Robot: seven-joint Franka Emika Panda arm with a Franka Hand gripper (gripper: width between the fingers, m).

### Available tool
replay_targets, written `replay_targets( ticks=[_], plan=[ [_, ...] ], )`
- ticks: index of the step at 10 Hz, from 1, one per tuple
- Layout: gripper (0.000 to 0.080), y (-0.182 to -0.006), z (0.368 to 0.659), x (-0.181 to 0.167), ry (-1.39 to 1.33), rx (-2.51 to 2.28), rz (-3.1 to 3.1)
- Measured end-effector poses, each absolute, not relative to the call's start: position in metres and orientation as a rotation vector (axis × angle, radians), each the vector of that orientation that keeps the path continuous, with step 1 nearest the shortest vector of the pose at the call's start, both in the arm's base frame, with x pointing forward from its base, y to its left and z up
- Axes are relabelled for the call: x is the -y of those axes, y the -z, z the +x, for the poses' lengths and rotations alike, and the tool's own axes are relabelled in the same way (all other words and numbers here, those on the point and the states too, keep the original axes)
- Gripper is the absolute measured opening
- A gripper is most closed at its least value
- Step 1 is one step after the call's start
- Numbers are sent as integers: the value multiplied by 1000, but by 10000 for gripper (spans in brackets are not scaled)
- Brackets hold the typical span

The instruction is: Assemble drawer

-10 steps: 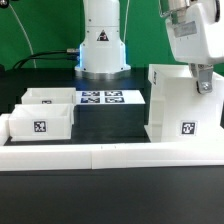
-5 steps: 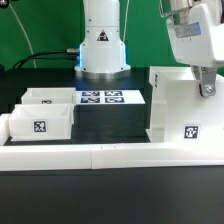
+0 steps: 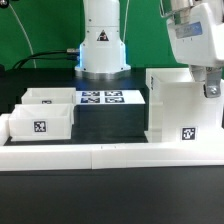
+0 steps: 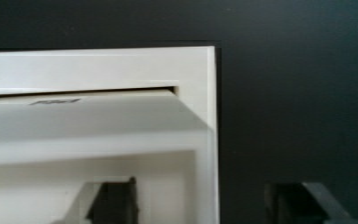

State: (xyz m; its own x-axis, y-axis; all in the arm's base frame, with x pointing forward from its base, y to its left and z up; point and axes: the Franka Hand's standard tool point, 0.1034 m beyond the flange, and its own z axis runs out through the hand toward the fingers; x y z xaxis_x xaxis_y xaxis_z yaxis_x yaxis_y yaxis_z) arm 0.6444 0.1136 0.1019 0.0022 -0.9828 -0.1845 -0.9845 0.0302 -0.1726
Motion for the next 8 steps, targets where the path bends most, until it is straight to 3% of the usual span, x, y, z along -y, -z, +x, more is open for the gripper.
replay_targets(
  ticks=[1,2,3,5,8],
  plan=[
    [434,-103,645,-114,-5,-2049,-2030],
    [600,-103,646,-114,-3,-2045,-2031],
    [635,-104,646,-114,-3,-2044,-2033],
    [645,-105,645,-114,4,-2005,-2070],
    [648,-133,621,-99,34,-1749,-2282]
  ],
)
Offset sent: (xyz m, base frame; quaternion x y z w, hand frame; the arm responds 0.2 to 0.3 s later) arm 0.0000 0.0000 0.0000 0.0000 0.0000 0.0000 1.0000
